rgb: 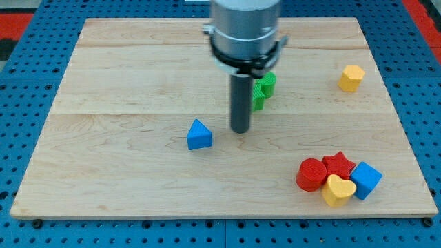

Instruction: Move blue cube into blue triangle

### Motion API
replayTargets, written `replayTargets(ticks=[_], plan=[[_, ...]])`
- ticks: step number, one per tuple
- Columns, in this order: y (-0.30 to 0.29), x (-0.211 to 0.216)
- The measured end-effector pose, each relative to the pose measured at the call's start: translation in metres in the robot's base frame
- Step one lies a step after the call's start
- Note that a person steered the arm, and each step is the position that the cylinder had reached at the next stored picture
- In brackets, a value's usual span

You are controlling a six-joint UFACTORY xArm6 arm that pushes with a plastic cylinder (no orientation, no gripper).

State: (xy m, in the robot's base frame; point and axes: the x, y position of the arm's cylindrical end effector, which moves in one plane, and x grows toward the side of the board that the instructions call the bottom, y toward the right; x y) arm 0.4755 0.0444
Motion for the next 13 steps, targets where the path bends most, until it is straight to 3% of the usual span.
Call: replayTargets(ticks=[4, 5, 6, 7, 8, 13], plan=[[0.187, 0.035], [0.212, 0.093], [0.222, 0.141], [0.187, 0.142], [0.152, 0.139], [0.166, 0.076]])
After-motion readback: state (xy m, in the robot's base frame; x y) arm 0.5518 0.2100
